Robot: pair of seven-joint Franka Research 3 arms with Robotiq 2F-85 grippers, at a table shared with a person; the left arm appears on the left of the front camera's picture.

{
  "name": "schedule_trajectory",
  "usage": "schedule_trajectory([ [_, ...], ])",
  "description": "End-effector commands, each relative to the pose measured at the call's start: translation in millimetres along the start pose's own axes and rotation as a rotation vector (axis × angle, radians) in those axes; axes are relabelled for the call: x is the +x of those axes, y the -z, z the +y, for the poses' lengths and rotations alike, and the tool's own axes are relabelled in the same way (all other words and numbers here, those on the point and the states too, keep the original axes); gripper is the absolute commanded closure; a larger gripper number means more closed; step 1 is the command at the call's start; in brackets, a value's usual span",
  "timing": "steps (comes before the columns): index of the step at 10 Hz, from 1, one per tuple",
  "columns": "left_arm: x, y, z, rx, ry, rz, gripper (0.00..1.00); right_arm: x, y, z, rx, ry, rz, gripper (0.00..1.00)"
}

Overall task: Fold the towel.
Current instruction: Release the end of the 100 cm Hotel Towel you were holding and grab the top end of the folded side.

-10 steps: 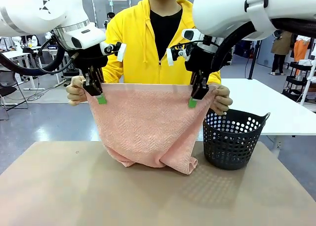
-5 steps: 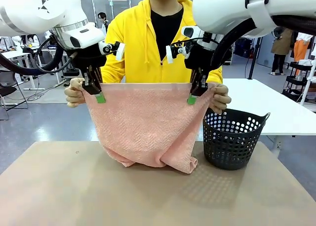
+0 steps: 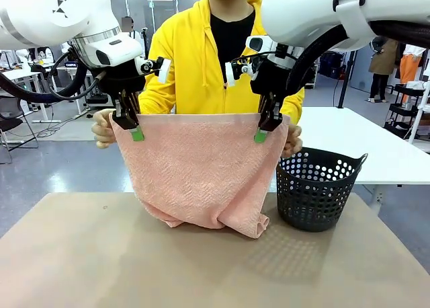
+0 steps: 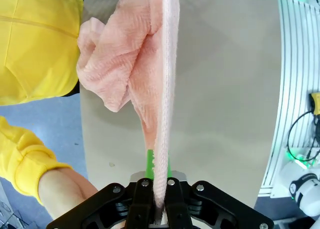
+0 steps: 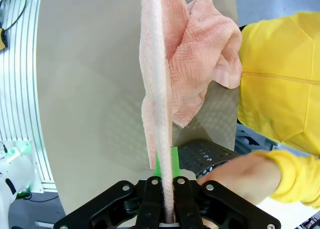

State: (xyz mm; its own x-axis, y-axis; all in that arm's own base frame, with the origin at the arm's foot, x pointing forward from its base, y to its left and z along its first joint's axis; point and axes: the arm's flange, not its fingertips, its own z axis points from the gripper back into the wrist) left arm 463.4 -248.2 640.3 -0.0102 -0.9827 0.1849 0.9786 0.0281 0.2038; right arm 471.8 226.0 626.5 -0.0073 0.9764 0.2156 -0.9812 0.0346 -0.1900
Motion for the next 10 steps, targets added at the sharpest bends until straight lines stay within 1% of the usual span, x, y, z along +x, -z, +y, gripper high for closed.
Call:
schedule_trajectory([
  [1, -1.0, -0.5, 0.9, 0.003, 0.0, 0.0, 1.0, -1.2, -0.3, -0.6, -0.001, 0.001, 0.002, 1.0],
  [10, -1.0, -0.5, 0.9, 0.003, 0.0, 0.0, 1.0, -1.2, -0.3, -0.6, -0.001, 0.001, 0.002, 1.0],
])
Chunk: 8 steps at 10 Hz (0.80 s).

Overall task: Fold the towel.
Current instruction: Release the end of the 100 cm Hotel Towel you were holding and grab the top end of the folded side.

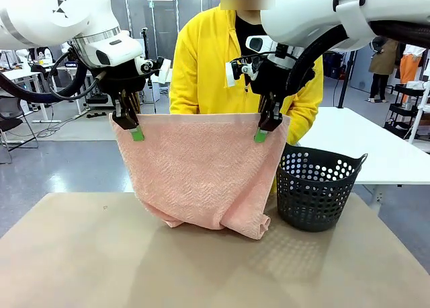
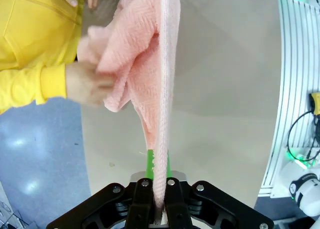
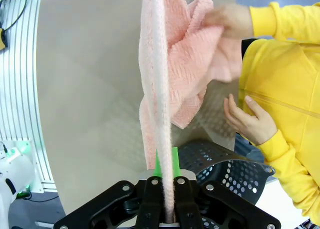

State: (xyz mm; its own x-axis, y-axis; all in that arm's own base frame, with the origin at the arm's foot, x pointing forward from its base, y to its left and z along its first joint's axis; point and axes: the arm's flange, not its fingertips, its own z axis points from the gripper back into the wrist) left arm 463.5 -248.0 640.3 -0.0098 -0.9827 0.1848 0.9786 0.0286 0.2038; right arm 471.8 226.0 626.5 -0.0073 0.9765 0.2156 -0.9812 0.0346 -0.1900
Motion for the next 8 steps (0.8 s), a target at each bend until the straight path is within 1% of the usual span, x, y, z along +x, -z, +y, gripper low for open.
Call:
schedule_trajectory([
  [1, -0.8, -0.5, 0.8, 0.003, 0.0, 0.0, 1.0, -1.2, -0.3, -0.6, -0.001, 0.001, 0.002, 1.0],
  [8, -0.8, -0.5, 0.8, 0.003, 0.0, 0.0, 1.0, -1.2, -0.3, -0.6, -0.001, 0.001, 0.002, 1.0],
])
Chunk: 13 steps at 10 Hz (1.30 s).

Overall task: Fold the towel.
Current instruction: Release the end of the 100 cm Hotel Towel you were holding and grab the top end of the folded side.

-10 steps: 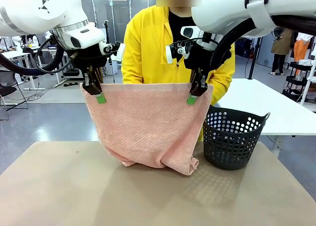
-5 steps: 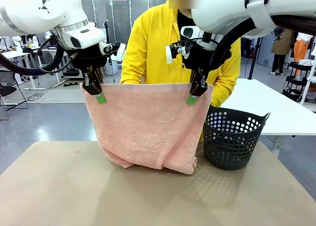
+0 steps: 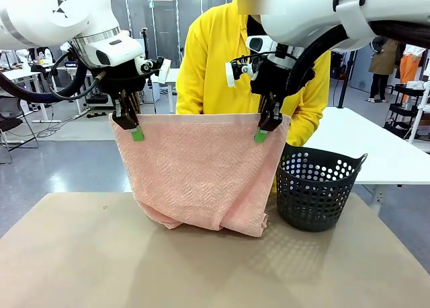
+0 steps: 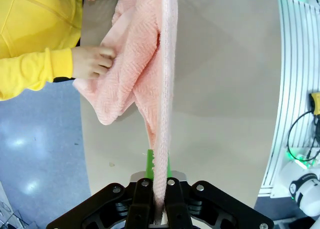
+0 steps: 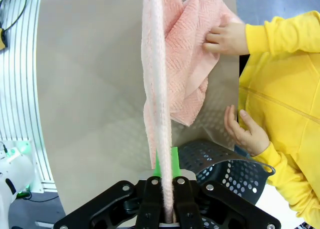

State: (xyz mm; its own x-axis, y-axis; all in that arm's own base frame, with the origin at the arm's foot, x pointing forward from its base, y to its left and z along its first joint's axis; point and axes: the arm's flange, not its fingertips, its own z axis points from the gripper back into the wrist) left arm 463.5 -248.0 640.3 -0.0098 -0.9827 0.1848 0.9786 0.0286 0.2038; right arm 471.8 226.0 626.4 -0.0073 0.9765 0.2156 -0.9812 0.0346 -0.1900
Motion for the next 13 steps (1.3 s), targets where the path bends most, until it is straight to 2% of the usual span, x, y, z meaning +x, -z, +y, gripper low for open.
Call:
schedule_trajectory([
  [1, -0.8, -0.5, 0.8, 0.003, 0.0, 0.0, 1.0, -1.2, -0.3, -0.6, -0.001, 0.001, 0.002, 1.0],
  [13, -0.8, -0.5, 0.8, 0.003, 0.0, 0.0, 1.0, -1.2, -0.3, -0.6, -0.001, 0.001, 0.002, 1.0],
])
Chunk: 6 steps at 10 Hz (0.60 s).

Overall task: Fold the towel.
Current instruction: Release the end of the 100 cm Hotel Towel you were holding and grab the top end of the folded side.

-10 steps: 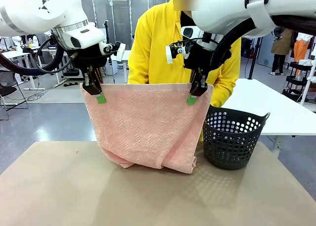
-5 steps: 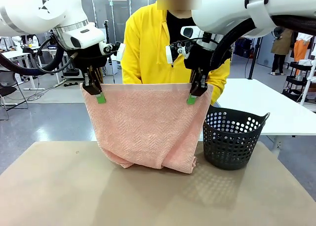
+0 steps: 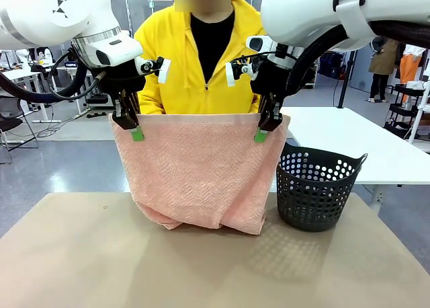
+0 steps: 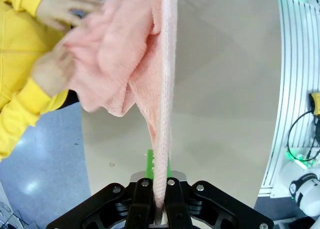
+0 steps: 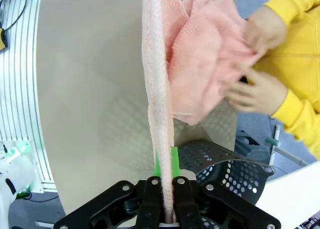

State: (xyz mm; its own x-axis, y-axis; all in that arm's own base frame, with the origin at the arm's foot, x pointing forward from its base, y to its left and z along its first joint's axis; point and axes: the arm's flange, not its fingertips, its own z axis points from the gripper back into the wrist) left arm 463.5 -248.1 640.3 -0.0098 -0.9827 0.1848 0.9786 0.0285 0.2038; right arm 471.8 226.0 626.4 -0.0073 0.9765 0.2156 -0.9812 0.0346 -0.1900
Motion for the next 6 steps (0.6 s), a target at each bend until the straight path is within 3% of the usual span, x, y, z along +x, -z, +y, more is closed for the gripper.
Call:
schedule_trajectory([
  [1, -0.9, -0.5, 0.8, 0.003, 0.0, 0.0, 1.0, -1.2, -0.3, -0.6, -0.001, 0.001, 0.001, 1.0],
  [6, -0.9, -0.5, 0.8, 0.003, 0.0, 0.0, 1.0, -1.2, -0.3, -0.6, -0.001, 0.001, 0.001, 1.0],
])
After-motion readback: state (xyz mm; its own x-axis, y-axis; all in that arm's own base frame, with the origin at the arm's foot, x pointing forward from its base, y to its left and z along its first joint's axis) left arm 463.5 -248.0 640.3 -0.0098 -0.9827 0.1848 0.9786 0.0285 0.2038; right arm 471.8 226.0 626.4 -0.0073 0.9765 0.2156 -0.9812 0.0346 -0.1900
